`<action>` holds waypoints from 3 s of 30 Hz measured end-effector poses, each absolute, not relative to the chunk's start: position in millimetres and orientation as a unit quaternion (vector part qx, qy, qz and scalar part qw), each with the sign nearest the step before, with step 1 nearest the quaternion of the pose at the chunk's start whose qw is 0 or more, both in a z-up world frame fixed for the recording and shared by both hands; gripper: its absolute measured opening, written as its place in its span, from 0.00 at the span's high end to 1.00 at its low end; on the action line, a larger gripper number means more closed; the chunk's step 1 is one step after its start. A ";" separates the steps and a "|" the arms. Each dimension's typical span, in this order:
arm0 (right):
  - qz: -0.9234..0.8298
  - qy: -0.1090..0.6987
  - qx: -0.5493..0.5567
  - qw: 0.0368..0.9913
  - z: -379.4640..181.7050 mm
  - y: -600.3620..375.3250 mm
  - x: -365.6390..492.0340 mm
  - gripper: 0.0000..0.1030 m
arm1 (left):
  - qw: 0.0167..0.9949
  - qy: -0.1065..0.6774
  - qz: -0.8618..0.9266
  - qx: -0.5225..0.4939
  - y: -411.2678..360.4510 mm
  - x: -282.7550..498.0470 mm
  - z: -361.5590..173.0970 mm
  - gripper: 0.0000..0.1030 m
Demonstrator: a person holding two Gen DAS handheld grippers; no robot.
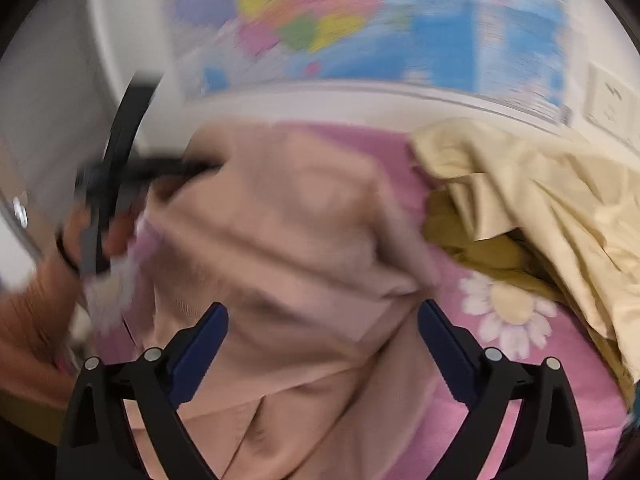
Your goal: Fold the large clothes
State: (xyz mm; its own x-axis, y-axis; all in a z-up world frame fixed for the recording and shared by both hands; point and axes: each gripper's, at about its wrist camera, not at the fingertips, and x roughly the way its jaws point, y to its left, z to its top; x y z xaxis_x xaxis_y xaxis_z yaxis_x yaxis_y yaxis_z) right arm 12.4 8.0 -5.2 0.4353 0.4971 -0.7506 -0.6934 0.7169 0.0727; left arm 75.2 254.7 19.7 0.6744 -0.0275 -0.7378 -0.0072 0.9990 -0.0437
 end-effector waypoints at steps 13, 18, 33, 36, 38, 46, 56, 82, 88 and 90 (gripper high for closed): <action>0.267 0.341 -0.156 0.888 65.4 68.5 153.2 0.95 | 0.910 0.407 0.004 -0.074 289.8 121.9 38.0 0.70; 0.183 0.422 -0.099 0.882 61.1 77.7 256.8 0.16 | 0.899 0.424 0.031 -0.102 303.5 156.5 33.6 0.24; 0.343 0.500 -0.034 0.795 -0.2 -32.0 52.7 0.05 | 0.892 0.447 -0.026 -0.059 323.8 51.5 -21.5 0.15; 0.378 0.532 0.006 0.758 -19.9 -24.9 9.6 0.05 | 0.890 0.449 -0.060 -0.050 313.2 16.0 -30.7 0.12; 0.413 0.536 0.032 0.736 -27.2 -18.8 -12.1 0.06 | 0.888 0.452 -0.073 -0.047 307.7 -2.0 -36.7 0.09; 0.405 0.493 0.000 0.770 6.4 -25.9 -25.1 0.98 | 0.869 0.484 -0.106 0.000 261.5 -38.1 -68.4 0.47; 0.113 0.438 -0.101 0.886 93.6 -200.3 63.7 0.98 | 0.888 0.459 -0.031 -0.017 291.1 -28.2 -44.2 0.38; 0.216 0.324 -0.103 0.915 52.4 -80.1 27.2 0.24 | 0.952 0.286 0.031 -0.106 355.2 -91.9 93.7 0.96; 0.243 0.359 -0.143 0.890 28.7 -24.1 71.9 0.26 | 0.894 0.393 0.207 0.057 359.6 -51.8 53.9 0.38; 0.232 0.367 -0.154 0.888 24.1 -11.9 87.5 0.27 | 0.908 0.384 0.167 0.031 355.5 -45.3 57.4 0.42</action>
